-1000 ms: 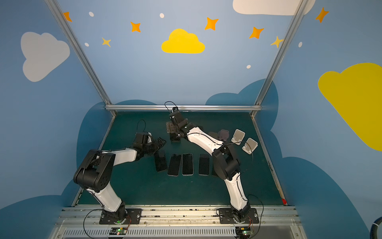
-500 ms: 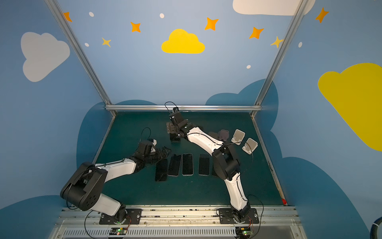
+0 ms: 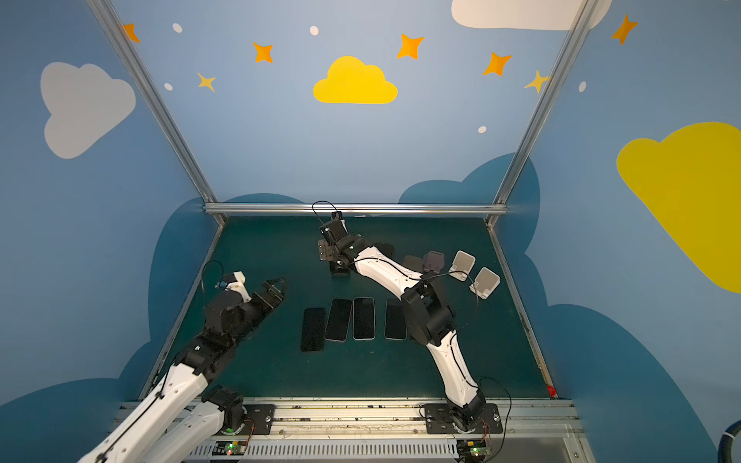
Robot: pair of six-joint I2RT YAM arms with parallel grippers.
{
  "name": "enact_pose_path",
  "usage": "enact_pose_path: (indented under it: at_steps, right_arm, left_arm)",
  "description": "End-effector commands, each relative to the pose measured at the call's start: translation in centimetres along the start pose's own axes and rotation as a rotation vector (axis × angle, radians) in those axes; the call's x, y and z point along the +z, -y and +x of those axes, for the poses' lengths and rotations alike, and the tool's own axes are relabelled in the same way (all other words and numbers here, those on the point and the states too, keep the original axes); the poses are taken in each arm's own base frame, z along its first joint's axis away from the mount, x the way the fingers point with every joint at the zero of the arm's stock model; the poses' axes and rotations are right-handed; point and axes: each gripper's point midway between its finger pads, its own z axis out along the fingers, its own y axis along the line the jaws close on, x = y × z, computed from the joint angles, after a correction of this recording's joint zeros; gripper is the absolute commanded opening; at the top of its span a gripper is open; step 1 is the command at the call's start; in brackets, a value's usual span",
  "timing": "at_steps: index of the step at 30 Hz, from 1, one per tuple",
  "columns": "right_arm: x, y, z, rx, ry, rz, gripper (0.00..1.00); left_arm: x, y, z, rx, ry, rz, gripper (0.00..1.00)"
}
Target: Remove the phone from the phone stand
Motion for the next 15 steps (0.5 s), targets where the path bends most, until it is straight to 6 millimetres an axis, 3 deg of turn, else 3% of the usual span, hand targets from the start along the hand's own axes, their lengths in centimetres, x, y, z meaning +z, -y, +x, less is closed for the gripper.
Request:
enact_pose_path:
  at_steps: [1, 5, 15]
  right_arm:
    - [0.4, -0.3, 0.2, 0.022, -0.004, 0.024, 0.97]
    - [1.0, 0.0, 0.7, 0.046, -0.011, 0.042, 0.97]
    - [2.4, 0.9, 2.1, 0.083, -0.039, 0.102, 0.96]
  left_arm:
    - [-1.3, -3.8, 0.4, -0.054, 0.058, -0.087, 1.00]
    - [-2.3, -5.0, 0.1, -0.085, 0.102, -0.090, 1.00]
    - [-0.9, -5.8, 2.5, -0.153, 0.004, -0.083, 1.00]
